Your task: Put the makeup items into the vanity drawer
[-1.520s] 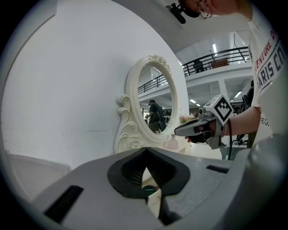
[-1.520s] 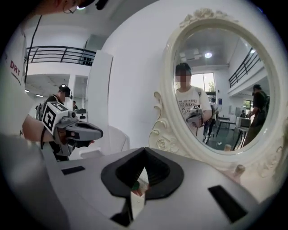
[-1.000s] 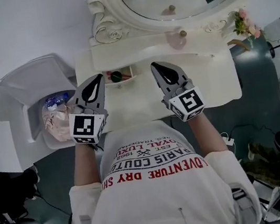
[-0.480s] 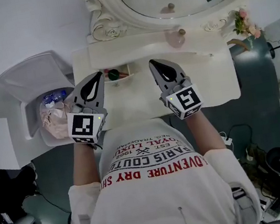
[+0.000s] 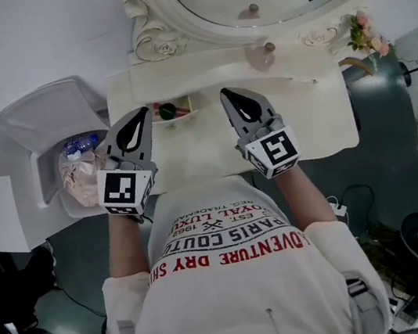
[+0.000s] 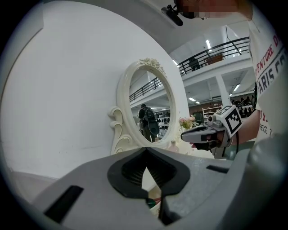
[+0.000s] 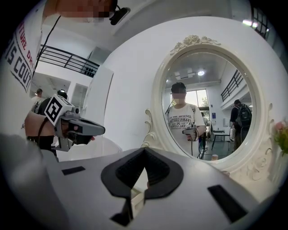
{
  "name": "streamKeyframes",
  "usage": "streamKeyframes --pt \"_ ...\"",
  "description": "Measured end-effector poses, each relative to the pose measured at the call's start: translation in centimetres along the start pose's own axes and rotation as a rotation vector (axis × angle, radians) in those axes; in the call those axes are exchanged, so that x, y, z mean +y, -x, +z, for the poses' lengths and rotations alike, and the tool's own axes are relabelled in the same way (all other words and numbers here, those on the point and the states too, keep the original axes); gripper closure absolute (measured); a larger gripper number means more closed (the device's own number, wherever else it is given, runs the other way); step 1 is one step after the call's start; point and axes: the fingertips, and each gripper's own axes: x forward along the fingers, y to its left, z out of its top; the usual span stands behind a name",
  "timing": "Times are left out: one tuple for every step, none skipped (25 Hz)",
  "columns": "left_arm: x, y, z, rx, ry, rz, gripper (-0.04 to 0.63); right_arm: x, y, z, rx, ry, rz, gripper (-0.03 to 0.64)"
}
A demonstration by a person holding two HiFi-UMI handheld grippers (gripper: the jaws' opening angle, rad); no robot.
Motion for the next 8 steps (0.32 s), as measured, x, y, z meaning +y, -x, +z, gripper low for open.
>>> streamKeyframes --pt "-0.05 0.04 -0.02 0.000 0.001 0.002 0.592 0.06 0.02 -0.02 0.000 0.001 0.002 0.620" --pt "-0.13 0.06 -0.04 0.000 0.001 0.003 0.592 0.11 0.04 -0.04 0.000 0.002 0.004 0.620" --pt "-0.22 0.07 -0.06 0.000 0.002 0.004 0.592 0.16 0.07 -0.07 0.001 0.003 0.007 0.620" --pt "-0.28 0.06 -0.06 -0.001 0.002 0.006 0.592 0.20 0.09 -0.09 0.001 0.005 0.009 0.620" --pt "-0.33 0.06 -0.08 -0.001 0.003 0.007 0.592 0.23 0.10 -0.10 0.001 0.006 0.011 0.620" --pt "-0.36 0.06 -0.11 -0.001 0.004 0.009 0.592 0.27 0.12 -0.13 0.001 0.006 0.012 0.620" --pt "-0.38 0.08 -0.17 0.000 0.005 0.011 0.592 0.30 0.13 -0.15 0.001 0.005 0.012 0.620" --pt "-0.40 0.10 -0.22 0.000 0.005 0.013 0.592 0.33 0.14 -0.19 0.000 0.004 0.013 0.620"
